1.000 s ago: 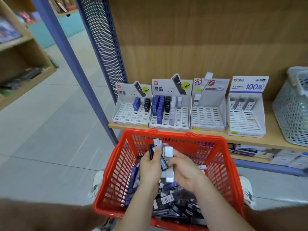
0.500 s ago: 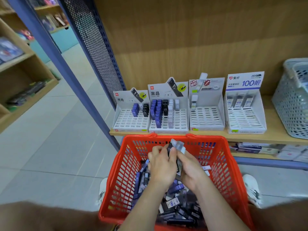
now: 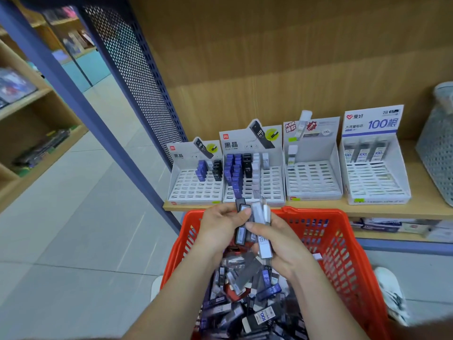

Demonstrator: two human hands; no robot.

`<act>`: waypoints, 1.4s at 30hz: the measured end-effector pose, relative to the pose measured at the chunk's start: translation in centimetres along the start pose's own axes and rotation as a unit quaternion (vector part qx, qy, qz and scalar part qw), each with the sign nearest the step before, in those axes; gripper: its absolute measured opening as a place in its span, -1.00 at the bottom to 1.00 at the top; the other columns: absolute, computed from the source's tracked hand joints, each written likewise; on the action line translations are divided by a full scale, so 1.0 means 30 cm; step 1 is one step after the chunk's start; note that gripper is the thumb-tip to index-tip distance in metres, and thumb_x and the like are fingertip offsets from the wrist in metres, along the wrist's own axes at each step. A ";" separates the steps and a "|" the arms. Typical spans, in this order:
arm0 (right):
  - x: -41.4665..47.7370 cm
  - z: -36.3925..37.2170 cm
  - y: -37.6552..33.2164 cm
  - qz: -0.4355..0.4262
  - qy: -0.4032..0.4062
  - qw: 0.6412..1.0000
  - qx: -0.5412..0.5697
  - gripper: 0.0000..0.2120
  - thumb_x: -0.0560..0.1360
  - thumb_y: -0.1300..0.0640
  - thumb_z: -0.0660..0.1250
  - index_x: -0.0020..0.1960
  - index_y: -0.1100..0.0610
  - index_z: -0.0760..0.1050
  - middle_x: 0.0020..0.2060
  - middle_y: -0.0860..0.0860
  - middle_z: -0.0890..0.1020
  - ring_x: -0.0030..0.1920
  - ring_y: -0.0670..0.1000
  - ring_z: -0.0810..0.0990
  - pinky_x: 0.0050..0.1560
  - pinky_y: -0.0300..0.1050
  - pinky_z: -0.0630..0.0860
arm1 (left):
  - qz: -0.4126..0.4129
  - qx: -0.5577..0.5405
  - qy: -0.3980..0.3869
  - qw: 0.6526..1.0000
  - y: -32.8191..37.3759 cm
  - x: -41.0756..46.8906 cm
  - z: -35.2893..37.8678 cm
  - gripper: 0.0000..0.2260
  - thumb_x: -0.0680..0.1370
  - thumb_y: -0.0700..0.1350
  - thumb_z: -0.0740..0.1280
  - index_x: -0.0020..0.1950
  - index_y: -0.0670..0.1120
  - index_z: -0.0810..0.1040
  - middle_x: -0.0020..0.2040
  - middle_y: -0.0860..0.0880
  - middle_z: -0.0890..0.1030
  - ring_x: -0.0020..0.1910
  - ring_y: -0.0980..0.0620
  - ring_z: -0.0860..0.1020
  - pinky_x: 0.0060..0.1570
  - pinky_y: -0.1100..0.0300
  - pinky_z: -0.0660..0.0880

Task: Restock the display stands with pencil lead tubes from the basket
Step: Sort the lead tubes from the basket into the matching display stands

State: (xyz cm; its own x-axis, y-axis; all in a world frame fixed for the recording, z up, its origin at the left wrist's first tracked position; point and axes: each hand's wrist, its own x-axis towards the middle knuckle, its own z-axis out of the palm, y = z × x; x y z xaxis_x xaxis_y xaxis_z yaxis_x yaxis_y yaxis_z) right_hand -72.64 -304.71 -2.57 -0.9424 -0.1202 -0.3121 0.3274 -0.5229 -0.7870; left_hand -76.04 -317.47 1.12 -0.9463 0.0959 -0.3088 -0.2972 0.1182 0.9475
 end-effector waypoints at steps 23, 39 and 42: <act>0.303 0.108 -0.125 -0.013 0.057 0.967 -0.248 -0.80 0.50 0.36 0.33 0.03 0.11 0.51 -0.40 0.07 0.60 -0.38 -0.05 0.58 -0.35 -0.16 0.44 | 0.028 0.251 -0.043 0.967 0.149 0.493 -0.328 -0.94 0.58 -0.23 0.31 -0.01 -0.11 0.56 -0.20 -0.09 0.66 -0.26 0.01 0.55 -0.28 0.26 0.44; 0.350 0.049 -0.042 -0.010 0.092 0.961 -0.260 -0.79 0.48 0.34 0.35 0.00 0.05 0.55 -0.35 0.13 0.65 -0.41 -0.15 0.59 -0.39 -0.36 0.48 | 0.121 0.501 -0.001 0.857 0.072 0.696 -0.319 -0.78 0.46 -0.32 0.38 -0.01 -0.05 0.69 -0.27 0.00 0.56 -0.40 0.12 0.47 -0.43 0.47 0.35; 0.358 0.039 -0.027 0.002 0.092 0.965 -0.245 -0.78 0.48 0.32 0.35 0.02 0.04 0.54 -0.40 0.07 0.63 -0.39 -0.12 0.59 -0.30 -0.22 0.52 | 0.142 0.551 -0.031 0.822 0.091 0.703 -0.328 -0.82 0.48 -0.22 0.43 0.05 -0.05 0.66 -0.27 0.03 0.59 -0.30 0.06 0.55 -0.21 0.26 0.49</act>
State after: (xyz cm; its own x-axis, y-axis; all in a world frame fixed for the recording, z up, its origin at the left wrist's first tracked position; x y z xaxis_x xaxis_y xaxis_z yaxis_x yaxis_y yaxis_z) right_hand -83.09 -306.55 -4.67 -0.9275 0.0547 -0.3699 0.3670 -0.0555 -0.9285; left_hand -98.06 -324.84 -1.97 -0.9390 0.3208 -0.1236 0.2633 0.9023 0.3415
